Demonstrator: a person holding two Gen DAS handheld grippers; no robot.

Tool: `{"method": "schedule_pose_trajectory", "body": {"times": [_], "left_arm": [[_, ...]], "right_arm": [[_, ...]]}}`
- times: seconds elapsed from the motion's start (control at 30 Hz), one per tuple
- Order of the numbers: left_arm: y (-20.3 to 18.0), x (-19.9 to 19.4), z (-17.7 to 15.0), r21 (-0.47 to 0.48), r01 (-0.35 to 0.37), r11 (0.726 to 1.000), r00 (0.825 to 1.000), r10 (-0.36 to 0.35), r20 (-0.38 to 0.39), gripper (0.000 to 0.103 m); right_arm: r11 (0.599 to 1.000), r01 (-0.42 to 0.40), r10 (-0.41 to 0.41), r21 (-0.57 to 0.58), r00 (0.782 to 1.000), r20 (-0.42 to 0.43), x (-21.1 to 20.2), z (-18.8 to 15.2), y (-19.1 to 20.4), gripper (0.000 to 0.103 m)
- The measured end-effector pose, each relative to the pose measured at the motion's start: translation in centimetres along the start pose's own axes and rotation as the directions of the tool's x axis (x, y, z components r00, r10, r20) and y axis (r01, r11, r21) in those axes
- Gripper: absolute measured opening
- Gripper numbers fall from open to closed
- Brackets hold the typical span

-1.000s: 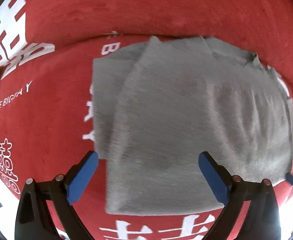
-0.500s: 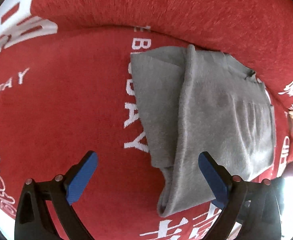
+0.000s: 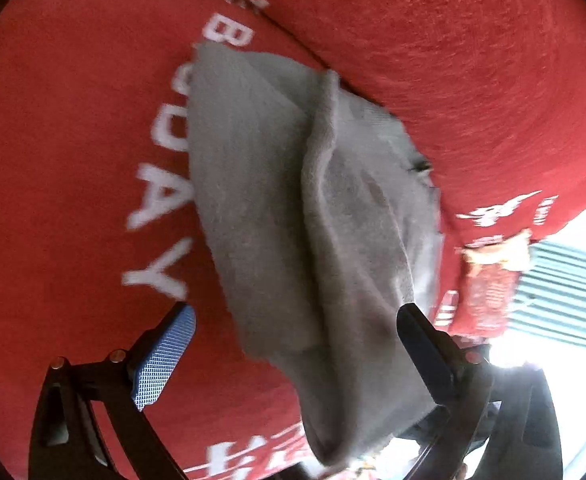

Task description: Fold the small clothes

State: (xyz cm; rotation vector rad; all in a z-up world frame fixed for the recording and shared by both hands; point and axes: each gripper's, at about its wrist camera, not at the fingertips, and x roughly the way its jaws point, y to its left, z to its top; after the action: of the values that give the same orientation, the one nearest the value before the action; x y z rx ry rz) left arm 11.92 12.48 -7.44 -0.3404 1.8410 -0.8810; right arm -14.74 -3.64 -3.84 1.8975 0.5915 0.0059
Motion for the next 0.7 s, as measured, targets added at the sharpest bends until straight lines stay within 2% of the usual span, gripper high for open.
{"method": "schedule_pose_trajectory", "body": {"times": [0.13,0.2,0.27,0.33,0.37,0.4,0.47,0.57,0.7], "left_arm": [[-1.6,2.0,0.9,-0.002,0.090,0.996,0.995,-0.090,-0.044,0.101],[-3.3,2.7,1.2,0.036,0.106,0.994,0.993,-0.104,-0.048,0.101],[-4.9,3.1,1.4,0.087,0.084,0.993,0.996,-0.081,-0.032,0.101],[-6.2,3.9,1.3,0.138,0.045,0.989,0.999,-0.043,-0.021,0.083],[-6.5,4.3,1.4,0.151,0.019,0.988,1.000,-0.015,-0.026,0.066],[-6.7,4.7,1.4,0.162,-0.015,0.987,0.999,0.020,-0.030,0.057],[-6.9,5.3,1.4,0.181,-0.072,0.981,0.997,0.078,-0.026,0.057],[-7.1,5.4,1.2,0.195,-0.113,0.974,0.993,0.116,-0.007,0.057],[-7.1,5.3,0.8,0.212,-0.177,0.961,0.984,0.179,0.006,0.057]], "right_arm": [[0.999,0.012,-0.013,-0.032,1.000,-0.017,-0.4,0.0,0.9,0.008],[0.997,0.048,-0.049,-0.052,0.998,-0.033,0.0,-0.2,0.7,0.008],[0.993,0.096,-0.100,-0.068,0.993,-0.055,0.5,-0.4,0.7,0.008],[0.984,0.159,-0.166,-0.079,0.983,-0.080,0.3,-0.8,-0.2,0.008],[0.970,0.222,-0.231,-0.099,0.968,-0.095,0.2,-1.0,-0.4,0.008],[0.958,0.261,-0.273,-0.116,0.956,-0.106,0.1,-1.1,-0.5,0.012],[0.919,0.353,-0.378,-0.175,0.916,-0.135,-0.5,-1.3,-0.2,0.017],[0.858,0.433,-0.482,-0.277,0.865,-0.139,-2.1,-1.3,1.4,0.046],[0.751,0.521,-0.562,-0.405,0.827,0.020,-4.8,0.4,5.2,0.048]]}}
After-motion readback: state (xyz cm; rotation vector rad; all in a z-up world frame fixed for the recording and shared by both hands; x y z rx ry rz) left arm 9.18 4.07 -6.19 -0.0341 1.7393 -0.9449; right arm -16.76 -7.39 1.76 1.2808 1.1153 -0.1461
